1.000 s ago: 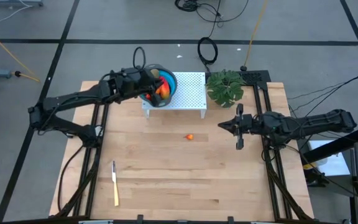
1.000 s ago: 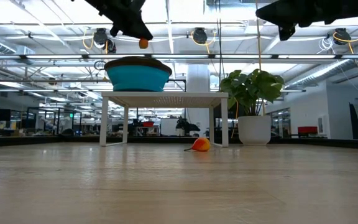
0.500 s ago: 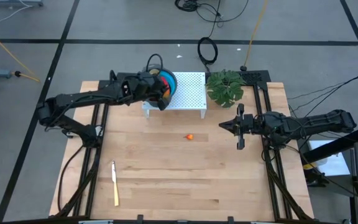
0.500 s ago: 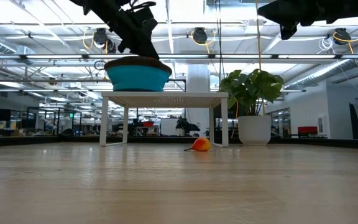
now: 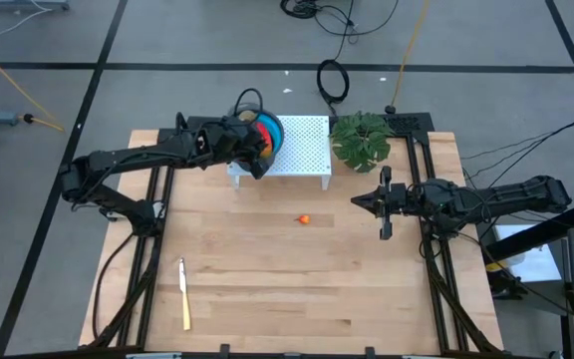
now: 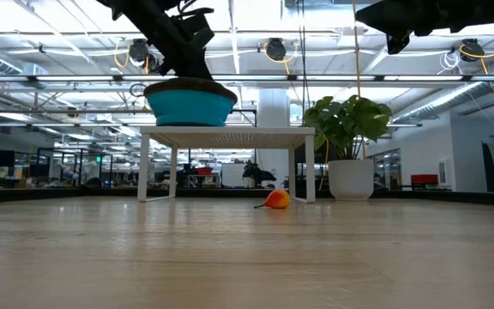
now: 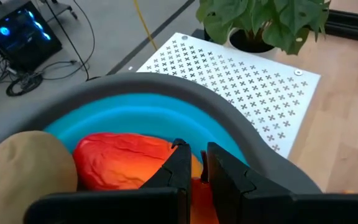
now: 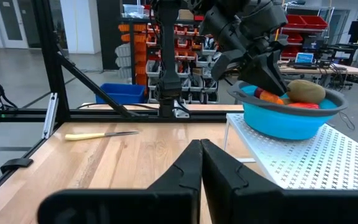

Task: Pick & Place Fruit
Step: Put the peach in the blue strainer bowl on the shelf

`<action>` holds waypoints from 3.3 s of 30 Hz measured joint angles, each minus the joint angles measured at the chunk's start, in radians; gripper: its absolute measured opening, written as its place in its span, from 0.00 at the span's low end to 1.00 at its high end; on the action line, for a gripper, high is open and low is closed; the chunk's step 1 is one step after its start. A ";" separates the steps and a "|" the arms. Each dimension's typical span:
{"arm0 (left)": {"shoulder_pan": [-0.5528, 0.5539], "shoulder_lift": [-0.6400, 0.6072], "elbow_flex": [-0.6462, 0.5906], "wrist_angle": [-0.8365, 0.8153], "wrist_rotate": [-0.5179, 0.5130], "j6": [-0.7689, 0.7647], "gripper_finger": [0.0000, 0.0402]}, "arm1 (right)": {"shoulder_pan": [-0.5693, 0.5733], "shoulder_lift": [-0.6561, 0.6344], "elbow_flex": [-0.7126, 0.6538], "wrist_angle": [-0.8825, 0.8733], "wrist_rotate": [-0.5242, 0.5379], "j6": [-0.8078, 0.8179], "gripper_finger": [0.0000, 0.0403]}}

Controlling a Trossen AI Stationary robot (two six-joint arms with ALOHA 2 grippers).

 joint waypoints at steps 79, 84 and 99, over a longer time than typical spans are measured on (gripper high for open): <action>-0.420 -0.981 -0.605 0.177 0.017 -0.108 0.00 | 0.000 0.792 0.470 -0.109 -0.162 -0.099 0.20; -0.429 -1.030 -0.641 0.173 0.018 -0.108 0.04 | 0.000 0.850 0.470 -0.120 -0.162 -0.091 0.28; -0.429 -1.049 -0.652 0.161 0.019 -0.108 0.05 | -0.053 1.002 0.470 -0.143 -0.157 -0.073 0.58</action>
